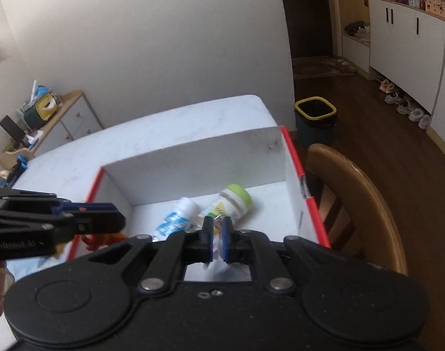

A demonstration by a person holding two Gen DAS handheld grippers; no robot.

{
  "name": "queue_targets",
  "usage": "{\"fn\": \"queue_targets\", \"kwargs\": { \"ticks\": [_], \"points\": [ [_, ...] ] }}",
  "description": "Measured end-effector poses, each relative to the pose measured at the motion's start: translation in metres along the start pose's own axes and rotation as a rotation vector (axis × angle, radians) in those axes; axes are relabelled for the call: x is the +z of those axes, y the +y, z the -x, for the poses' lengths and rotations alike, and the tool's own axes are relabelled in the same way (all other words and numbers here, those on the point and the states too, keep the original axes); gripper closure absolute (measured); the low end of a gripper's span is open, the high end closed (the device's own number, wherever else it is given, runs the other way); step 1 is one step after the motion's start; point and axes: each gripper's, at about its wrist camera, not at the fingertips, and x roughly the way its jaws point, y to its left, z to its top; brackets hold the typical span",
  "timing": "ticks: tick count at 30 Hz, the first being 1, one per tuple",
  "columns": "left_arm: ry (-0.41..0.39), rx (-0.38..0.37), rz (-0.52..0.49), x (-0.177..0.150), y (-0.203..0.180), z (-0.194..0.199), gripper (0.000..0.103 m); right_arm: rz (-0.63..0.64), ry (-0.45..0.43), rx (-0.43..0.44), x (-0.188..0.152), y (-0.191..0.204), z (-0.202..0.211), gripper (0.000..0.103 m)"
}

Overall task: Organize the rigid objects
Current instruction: 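Lift and carry the keychain and scissors over the red box with both grippers, then lower the keychain and scissors into the box and open both grippers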

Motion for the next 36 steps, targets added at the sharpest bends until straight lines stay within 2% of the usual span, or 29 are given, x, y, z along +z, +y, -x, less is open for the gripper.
{"fn": "queue_targets", "kwargs": {
  "ticks": [11,24,29,36],
  "points": [
    [0.134,0.071,0.028,-0.004,0.009,-0.060,0.087,0.019,0.063,0.032,-0.005,-0.024,-0.018,0.098],
    [0.246,0.142,0.074,-0.001,0.019,-0.090,0.087,0.023,0.111,0.097,-0.008,-0.031,-0.022,0.096],
    [0.245,0.141,0.082,-0.002,0.019,-0.086,0.087,0.030,0.119,0.115,-0.009,-0.030,-0.019,0.094],
    [0.194,0.115,0.082,-0.003,0.012,-0.063,0.087,0.045,0.112,0.129,-0.011,-0.024,-0.013,0.085]
  ]
}}
